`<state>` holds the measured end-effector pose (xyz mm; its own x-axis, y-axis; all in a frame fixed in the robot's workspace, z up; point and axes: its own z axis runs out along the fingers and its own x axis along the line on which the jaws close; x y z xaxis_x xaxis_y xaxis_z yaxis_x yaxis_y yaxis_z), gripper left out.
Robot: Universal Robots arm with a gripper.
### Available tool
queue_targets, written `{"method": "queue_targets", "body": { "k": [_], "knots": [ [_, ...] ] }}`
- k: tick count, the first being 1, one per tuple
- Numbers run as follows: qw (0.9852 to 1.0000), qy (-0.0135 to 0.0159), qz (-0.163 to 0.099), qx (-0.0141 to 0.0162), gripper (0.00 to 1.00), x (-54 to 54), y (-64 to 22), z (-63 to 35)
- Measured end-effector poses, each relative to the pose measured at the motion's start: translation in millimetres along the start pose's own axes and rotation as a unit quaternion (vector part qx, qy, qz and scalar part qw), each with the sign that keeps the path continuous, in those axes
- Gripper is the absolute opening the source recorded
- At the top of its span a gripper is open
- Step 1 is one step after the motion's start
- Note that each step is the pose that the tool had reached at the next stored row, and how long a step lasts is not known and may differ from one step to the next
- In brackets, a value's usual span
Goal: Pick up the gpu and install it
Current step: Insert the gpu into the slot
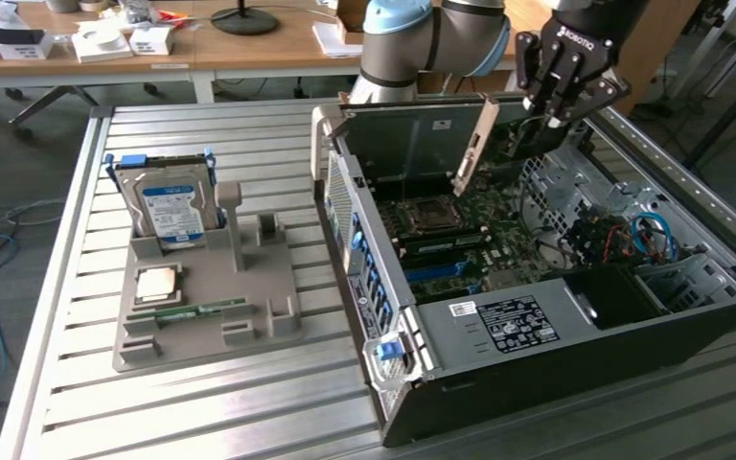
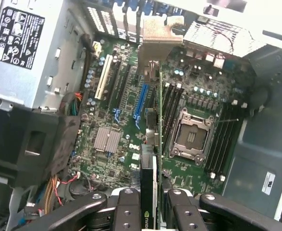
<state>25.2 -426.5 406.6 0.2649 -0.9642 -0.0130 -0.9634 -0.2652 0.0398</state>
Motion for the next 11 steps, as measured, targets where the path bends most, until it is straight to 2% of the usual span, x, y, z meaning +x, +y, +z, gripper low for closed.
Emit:
{"method": "queue_targets", "body": {
  "k": [3,6,11],
  "knots": [
    [1.0000,-0.0001,0.006,0.0001,0.26,-0.1,0.1,0.5],
    [0.9995,-0.0013,0.033,0.0005,0.26,-0.1,0.1,1.4],
    [0.9971,-0.0031,0.076,0.0010,0.26,-0.1,0.1,2.8]
  ]
}}
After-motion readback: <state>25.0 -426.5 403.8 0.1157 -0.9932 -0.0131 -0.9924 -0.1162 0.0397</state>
